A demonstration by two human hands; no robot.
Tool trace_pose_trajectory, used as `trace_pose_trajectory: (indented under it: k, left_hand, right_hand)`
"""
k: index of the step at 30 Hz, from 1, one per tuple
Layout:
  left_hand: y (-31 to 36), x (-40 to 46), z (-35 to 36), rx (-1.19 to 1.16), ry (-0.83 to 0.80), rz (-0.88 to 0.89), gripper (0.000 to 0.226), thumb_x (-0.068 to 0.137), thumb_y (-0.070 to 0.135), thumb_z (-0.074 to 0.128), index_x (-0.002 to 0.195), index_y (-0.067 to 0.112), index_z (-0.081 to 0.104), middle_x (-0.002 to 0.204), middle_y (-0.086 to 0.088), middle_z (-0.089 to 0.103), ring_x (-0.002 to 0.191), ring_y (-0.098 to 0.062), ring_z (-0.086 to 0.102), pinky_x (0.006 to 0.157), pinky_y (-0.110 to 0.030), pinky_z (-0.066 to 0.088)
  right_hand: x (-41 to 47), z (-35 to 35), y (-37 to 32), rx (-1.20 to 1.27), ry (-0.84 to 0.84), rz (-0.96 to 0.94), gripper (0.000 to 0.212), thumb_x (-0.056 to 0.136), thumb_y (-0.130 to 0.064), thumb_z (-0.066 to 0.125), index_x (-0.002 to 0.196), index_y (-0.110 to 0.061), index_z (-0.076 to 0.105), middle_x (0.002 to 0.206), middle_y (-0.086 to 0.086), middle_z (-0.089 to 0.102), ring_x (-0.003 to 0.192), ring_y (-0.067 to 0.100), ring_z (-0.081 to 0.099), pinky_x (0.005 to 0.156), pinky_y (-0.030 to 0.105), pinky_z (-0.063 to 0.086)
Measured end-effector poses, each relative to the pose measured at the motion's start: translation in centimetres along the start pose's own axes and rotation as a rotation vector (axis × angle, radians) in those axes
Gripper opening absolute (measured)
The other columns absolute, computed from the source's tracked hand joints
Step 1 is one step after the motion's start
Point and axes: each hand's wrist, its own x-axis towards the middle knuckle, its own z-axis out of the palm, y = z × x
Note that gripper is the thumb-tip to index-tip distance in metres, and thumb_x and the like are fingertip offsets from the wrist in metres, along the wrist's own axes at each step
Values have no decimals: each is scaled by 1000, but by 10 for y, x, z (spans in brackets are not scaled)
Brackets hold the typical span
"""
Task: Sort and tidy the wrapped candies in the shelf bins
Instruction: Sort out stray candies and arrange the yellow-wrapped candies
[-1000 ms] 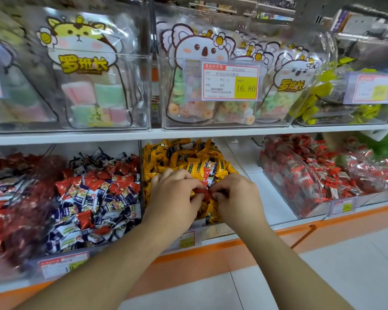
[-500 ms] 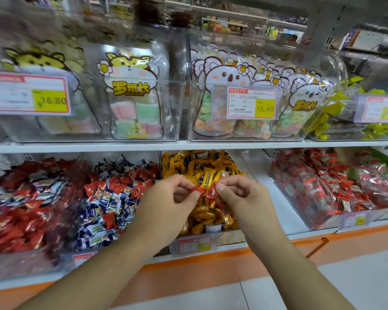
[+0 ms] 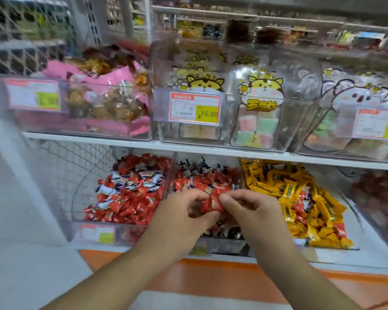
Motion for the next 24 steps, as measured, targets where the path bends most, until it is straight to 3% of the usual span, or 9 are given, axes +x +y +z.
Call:
trace_pose_trajectory:
  k: [3,5,8,10,13,15,17,19,24]
  left_hand:
    - [-19,-6,-35,22,75,-51,10,92,23,77,96,32,74,87,15,77,83,-2,73,82,-34,60]
    - [-32,-9,-57,3,155,-95,9,92,22,76,94,31,74,83,11,77,79,-7,74,81,-39,62]
    - [-53,-8,-86,174,339,-136,8,91,28,77,95,34,72,81,15,73,75,3,67,72,-8,49]
    - [-66,-5,-101,388,382,-178,21,91,26,74,111,35,72,98,21,70,84,5,61,69,-1,38]
    - [-77,-4,-110,552,305,-210,48,88,12,69,130,35,66,130,10,65,102,-8,60,78,-16,42]
    - [-74,-5,-108,555,293,-200,56,86,9,66,135,36,63,140,12,58,98,-2,54,76,-13,37]
    - [-69,-5,-104,539,309,-130,54,86,9,65,133,36,64,138,16,58,94,7,49,79,-7,34]
    - [-61,-5,-95,538,328,-60,48,86,11,65,129,33,67,131,17,60,103,4,50,91,-12,35]
    - [-22,-5,-36,520,166,191,34,92,19,63,121,37,65,123,28,54,119,5,47,105,-18,35]
  right_hand:
    - [-3,26,-6,-18,-63,-27,12,93,-23,76,100,-30,82,89,-12,80,84,7,75,76,26,62]
    - [-4,39,-8,-22,-92,-23,14,95,-20,73,99,-31,80,86,-8,79,81,9,75,69,23,60]
    - [-4,53,-6,-11,-102,52,12,98,-16,69,97,-23,79,82,1,78,79,24,74,65,36,63]
    - [-3,55,-6,-1,-102,88,14,99,-11,67,97,-20,78,81,2,78,80,28,73,65,35,61]
    - [-2,52,-8,-22,-108,78,19,101,-6,62,99,-19,76,83,0,79,83,30,72,66,38,61]
    - [0,45,-6,-43,-95,71,22,101,-4,60,100,-19,76,85,-1,79,85,30,73,73,48,61]
    - [3,34,-4,-42,-68,75,24,101,-2,58,99,-19,76,86,0,79,86,27,74,79,54,61]
    - [5,20,-5,-28,-44,71,25,101,0,58,98,-17,76,85,3,79,86,25,75,81,53,62]
    - [18,-47,4,-58,112,14,23,99,1,60,96,-16,75,82,4,78,76,29,70,68,46,57]
